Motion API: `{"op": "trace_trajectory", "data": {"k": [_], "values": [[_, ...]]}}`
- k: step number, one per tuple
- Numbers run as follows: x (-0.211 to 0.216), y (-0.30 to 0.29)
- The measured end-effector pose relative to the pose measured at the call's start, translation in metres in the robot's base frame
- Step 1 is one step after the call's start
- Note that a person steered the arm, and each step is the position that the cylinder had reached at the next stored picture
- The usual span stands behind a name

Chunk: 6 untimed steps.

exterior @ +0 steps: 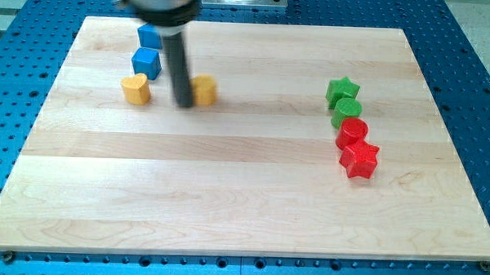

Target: Push the yellow heart into the yellow hexagon

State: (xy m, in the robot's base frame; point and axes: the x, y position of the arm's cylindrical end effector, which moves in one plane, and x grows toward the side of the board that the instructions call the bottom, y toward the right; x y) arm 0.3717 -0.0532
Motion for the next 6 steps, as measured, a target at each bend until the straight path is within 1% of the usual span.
{"op": "trace_trajectory", "data": {"k": [1, 2, 3, 5, 6], "values": [[0.022, 0.076], [0.068, -0.015], [0.059, -0.110], [-0.006, -0.128], [-0.019, -0.175]]}}
